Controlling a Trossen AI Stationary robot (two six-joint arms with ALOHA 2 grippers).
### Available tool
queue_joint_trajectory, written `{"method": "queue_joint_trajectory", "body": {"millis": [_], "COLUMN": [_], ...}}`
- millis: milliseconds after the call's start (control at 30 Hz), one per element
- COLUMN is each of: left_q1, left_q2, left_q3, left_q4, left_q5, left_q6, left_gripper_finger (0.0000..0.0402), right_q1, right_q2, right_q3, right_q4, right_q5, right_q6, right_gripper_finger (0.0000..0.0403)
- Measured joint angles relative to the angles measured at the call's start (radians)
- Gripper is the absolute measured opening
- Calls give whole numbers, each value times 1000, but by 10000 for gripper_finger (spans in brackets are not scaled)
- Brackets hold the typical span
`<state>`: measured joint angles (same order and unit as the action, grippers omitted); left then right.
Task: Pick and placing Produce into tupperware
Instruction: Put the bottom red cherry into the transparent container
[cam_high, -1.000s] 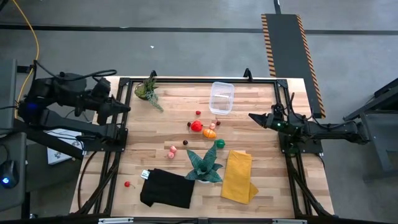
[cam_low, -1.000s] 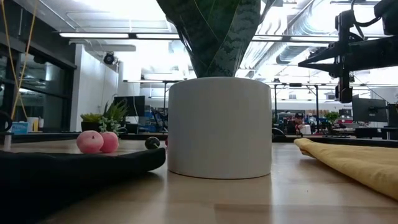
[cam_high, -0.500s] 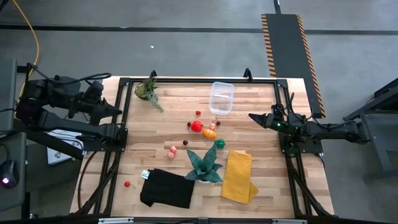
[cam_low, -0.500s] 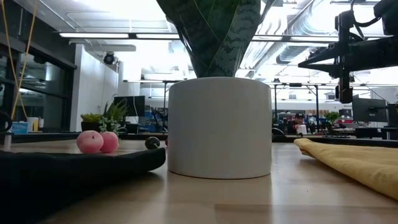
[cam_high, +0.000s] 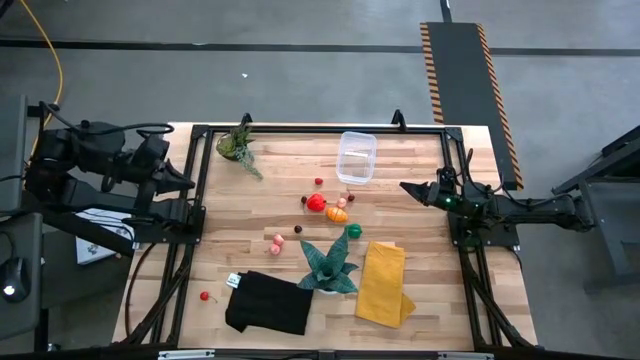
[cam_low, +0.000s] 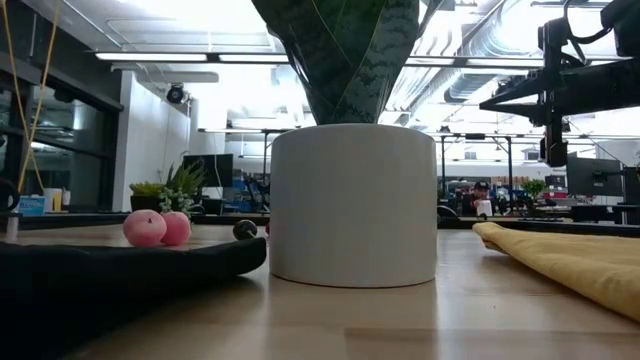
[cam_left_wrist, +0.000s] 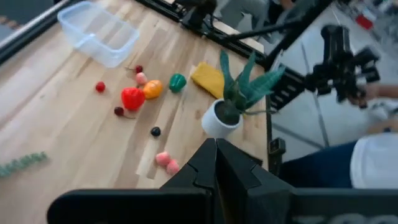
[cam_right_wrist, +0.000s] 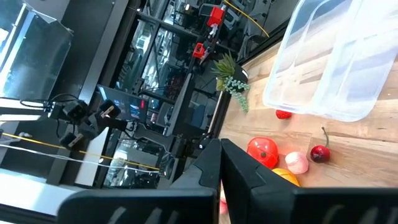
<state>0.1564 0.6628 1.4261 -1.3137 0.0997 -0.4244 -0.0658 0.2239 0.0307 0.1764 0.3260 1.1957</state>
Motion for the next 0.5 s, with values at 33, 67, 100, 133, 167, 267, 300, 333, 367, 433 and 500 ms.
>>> {"method": "queue_joint_trajectory", "body": {"millis": [33, 67, 100, 133, 167, 267, 300, 333, 367, 433, 500], "left_q1": [0, 0, 0, 0, 0, 0, 0, 0, 0, 0, 0], "left_q2": [1, 3, 7, 13, 18, 31, 34, 37, 45, 59, 72], "left_q3": [0, 0, 0, 0, 0, -1, -1, -1, -1, 0, -1], "left_q4": [-1, -4, -5, -5, -5, -5, -5, -6, -6, -22, -75], "left_q5": [-1, -3, -1, 5, 14, 20, 16, 10, 0, -19, -20], "left_q6": [22, 43, 64, 90, 116, 142, 124, 98, 62, -34, -156], "left_gripper_finger": [1, 1, 1, 1, 1, 1, 1, 1, 1, 1, 1], "right_q1": [0, 0, 0, 0, 0, 0, 0, 0, 0, 0, 0], "right_q2": [0, 0, 0, 0, 0, 0, 0, 0, 0, 0, 0], "right_q3": [0, 0, 0, 0, 0, 0, 0, 0, 0, 0, 0], "right_q4": [0, 0, 0, 0, 0, 0, 1, 0, 0, 1, 0], "right_q5": [0, 0, 0, 0, 0, 0, 0, 0, 0, 0, 0], "right_q6": [0, 0, 0, 0, 0, 0, 0, 0, 0, 0, 0], "right_gripper_finger": [0, 0, 0, 0, 0, 0, 0, 0, 0, 0, 0]}}
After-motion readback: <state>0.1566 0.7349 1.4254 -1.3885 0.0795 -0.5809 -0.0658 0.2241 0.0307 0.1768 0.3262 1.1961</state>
